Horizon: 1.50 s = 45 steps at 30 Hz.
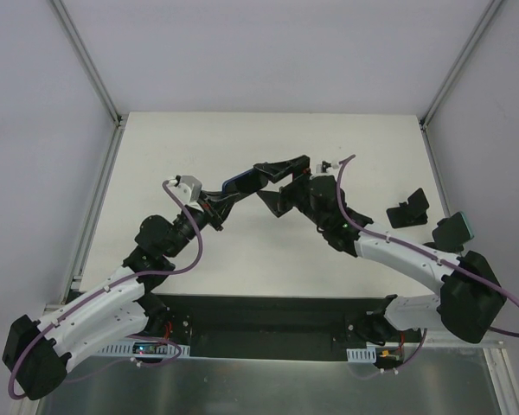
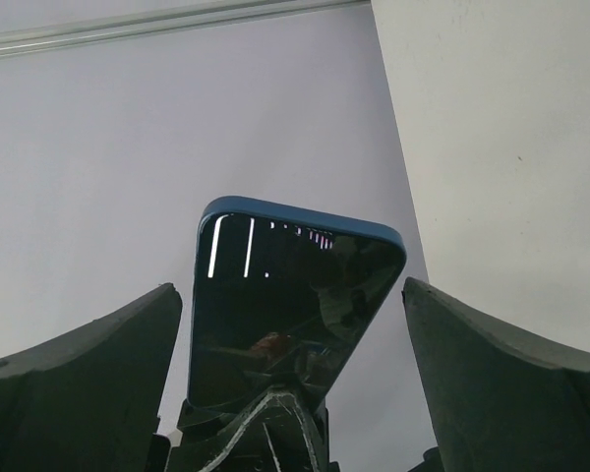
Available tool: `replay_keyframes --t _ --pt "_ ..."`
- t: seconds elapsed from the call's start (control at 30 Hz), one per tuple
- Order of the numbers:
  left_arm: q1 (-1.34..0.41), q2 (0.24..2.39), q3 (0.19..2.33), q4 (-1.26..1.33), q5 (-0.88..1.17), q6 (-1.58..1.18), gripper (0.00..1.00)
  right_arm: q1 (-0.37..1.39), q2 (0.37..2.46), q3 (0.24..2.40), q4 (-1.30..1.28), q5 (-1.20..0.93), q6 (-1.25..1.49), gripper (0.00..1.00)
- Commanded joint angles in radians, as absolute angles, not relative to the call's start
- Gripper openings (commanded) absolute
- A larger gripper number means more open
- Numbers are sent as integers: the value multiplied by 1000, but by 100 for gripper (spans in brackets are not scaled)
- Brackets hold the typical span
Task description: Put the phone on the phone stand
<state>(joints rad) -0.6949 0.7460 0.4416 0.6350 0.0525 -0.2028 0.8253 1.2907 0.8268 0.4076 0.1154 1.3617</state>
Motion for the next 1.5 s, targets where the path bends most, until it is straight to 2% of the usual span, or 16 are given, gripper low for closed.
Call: replay_keyframes --t 0.0,0.07,0.23,0.43,0.53,0.6,0.63,0.8,0.83,0.87,0.9,0.93,1.03,1.13,1.27,1.47 --pt "-704 739 437 805 55 -248 0 833 1302 903 454 107 1424 98" --pt "-704 742 436 814 51 -250 0 836 1311 923 454 104 1437 99" --pt "-704 745 437 831 77 -239 0 854 1324 942 451 109 1497 88" --pt "-704 750 433 844 104 -209 0 871 1318 962 396 150 1520 85" --pt "-704 758 433 851 133 -201 0 884 1299 954 368 192 1525 70" --pt "-710 761 437 853 158 -189 0 891 1289 954 354 227 1529 67" --pt "-713 765 439 848 167 -172 0 894 1284 953 356 233 1535 55" --pt "-744 758 452 806 152 -134 0 896 1269 959 356 268 1513 21" --pt "-745 758 463 780 146 -133 7 896 1255 954 356 276 1476 15" --pt "-747 758 489 709 126 -127 25 894 1244 948 350 294 1448 9" --pt "-746 758 495 689 109 -121 59 888 1229 942 338 308 1421 1" --pt "-746 753 497 677 83 -126 97 882 1192 931 287 324 1393 1" --pt "-746 735 503 620 6 -109 99 858 1100 948 51 460 1191 1" --pt "-746 723 511 586 -69 -107 99 856 1069 1087 -343 745 970 1" --pt "-746 722 509 577 -92 -100 99 812 1104 1235 -731 1123 905 1" --pt "-745 750 514 578 -51 -110 99 532 1097 1184 -862 1172 853 1"
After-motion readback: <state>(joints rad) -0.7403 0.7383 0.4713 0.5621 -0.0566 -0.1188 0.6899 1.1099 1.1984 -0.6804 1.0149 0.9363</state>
